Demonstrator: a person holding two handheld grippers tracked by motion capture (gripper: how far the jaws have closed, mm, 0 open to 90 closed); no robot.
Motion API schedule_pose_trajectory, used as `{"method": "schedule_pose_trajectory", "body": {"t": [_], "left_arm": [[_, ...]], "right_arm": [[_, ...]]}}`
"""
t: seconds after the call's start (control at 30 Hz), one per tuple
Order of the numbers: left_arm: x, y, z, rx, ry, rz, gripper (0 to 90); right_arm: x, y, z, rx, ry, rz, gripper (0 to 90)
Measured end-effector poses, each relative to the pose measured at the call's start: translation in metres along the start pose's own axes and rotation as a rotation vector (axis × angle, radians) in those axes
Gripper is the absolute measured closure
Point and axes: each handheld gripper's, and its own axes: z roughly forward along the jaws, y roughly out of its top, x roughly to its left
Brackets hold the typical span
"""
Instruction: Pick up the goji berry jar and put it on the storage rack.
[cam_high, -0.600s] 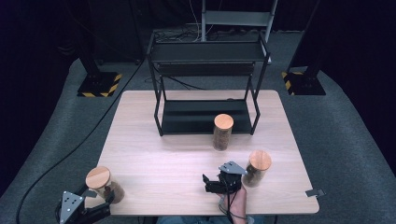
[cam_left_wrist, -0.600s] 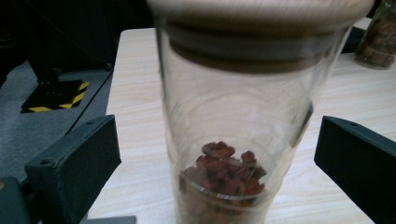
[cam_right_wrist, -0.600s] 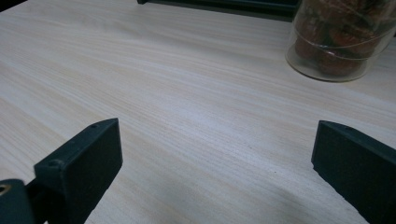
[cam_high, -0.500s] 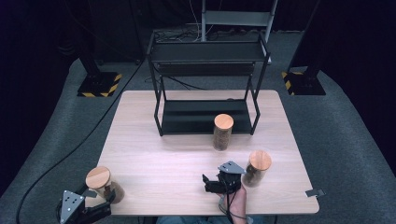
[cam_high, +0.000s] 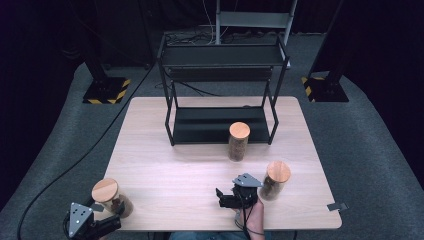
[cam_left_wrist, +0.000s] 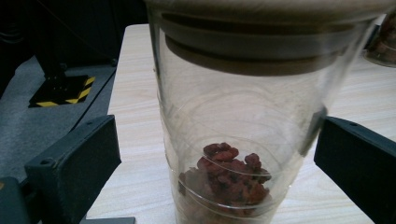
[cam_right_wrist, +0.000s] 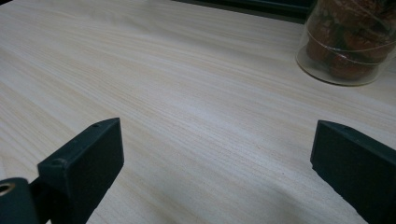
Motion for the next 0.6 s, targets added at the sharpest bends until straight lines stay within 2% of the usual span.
{"method": "schedule_pose_trajectory", "body": {"t": [0.17,0.23,0.6], "left_arm": [[0.001,-0.003,0.004,0.008,0.021,-0.023,0.0],[-0.001,-0.003,0.006,0.011,0.029,-0.016,0.0],[-0.008,-0.003,0.015,0.002,-0.005,-0.025,0.0]], "right_arm": [[0.001,0.000,0.001,0.010,0.001,-0.013,2.0],[0.001,0.000,0.001,0.014,0.001,-0.013,1.9],[0.001,0.000,0.001,0.014,-0.005,-0.016,1.9]]}}
